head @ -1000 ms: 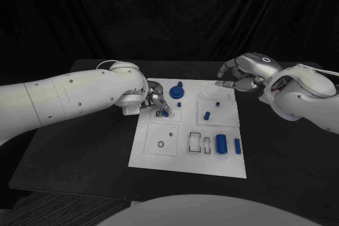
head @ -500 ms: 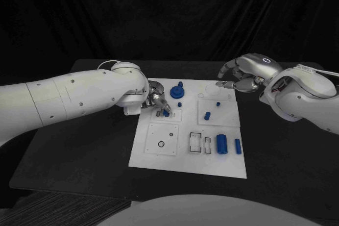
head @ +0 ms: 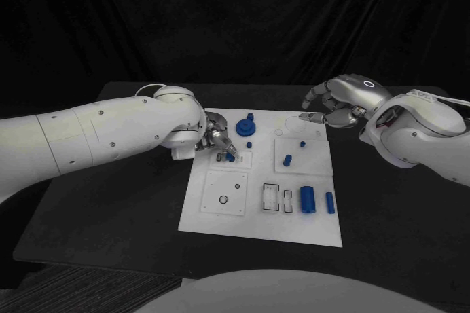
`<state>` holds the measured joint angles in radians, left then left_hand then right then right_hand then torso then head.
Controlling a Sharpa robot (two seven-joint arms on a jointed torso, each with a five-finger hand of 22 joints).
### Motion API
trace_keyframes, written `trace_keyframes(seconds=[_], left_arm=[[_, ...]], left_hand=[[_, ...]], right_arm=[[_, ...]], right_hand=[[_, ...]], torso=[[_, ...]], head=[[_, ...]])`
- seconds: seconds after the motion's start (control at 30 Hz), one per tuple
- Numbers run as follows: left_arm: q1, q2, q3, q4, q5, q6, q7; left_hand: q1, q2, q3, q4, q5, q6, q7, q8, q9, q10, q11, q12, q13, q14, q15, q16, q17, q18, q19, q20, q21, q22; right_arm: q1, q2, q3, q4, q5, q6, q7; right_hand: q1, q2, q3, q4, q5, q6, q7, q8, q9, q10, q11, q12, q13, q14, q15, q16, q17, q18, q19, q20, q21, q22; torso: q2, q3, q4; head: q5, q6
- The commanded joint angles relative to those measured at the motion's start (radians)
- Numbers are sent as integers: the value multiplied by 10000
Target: Assemble the parts on the task board
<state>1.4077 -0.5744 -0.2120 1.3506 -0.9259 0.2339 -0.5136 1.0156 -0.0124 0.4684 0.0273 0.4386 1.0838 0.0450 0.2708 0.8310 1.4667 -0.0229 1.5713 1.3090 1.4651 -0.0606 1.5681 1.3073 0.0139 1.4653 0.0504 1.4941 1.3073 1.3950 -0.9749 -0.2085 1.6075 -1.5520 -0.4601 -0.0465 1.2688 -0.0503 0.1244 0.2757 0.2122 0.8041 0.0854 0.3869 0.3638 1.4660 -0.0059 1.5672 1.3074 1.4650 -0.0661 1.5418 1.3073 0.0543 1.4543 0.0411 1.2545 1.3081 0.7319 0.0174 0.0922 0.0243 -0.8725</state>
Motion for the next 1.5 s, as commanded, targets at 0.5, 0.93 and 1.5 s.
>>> trace_keyframes(seconds=[0.5,0.93,1.5], left_arm=[[-56,-46,4,-37,42,272,46],[-100,24,4,-108,42,316,75],[-183,54,4,-153,42,439,68]], left_hand=[[-8,101,728,-687,53,35,-77,-73,4,1041,-33,-5,2618,1057,-76,27,2635,182,66,-49,-71,1788],[-129,170,673,-681,-703,44,-55,-231,-14,1041,-8,-5,2618,1057,-53,27,2635,212,-31,-25,-184,1713],[-894,337,-803,482,-2700,224,-14,-654,-72,1041,50,-5,2618,1057,1,27,2635,247,-120,26,-357,1670]], right_arm=[[-60,5,7,-21,-17,82,-200],[-84,15,7,-34,-17,113,-212],[-93,27,7,-45,-17,124,-229]], right_hand=[[102,26,-26,-55,45,44,-7,49,12,1048,-9,36,2634,965,-17,-32,2334,132,-62,22,-35,1725],[109,34,-25,-55,49,46,-6,50,12,1048,-8,36,2634,959,-17,-52,2316,141,-79,22,-81,1713],[123,40,-24,-60,54,48,-6,51,12,1048,-7,36,2634,960,-16,-50,2318,141,-78,23,-80,1713]], torso=[[-6,-2,-13],[-4,-8,-2],[2,-2,-8]], head=[[24,-2],[21,-2],[16,-2]])
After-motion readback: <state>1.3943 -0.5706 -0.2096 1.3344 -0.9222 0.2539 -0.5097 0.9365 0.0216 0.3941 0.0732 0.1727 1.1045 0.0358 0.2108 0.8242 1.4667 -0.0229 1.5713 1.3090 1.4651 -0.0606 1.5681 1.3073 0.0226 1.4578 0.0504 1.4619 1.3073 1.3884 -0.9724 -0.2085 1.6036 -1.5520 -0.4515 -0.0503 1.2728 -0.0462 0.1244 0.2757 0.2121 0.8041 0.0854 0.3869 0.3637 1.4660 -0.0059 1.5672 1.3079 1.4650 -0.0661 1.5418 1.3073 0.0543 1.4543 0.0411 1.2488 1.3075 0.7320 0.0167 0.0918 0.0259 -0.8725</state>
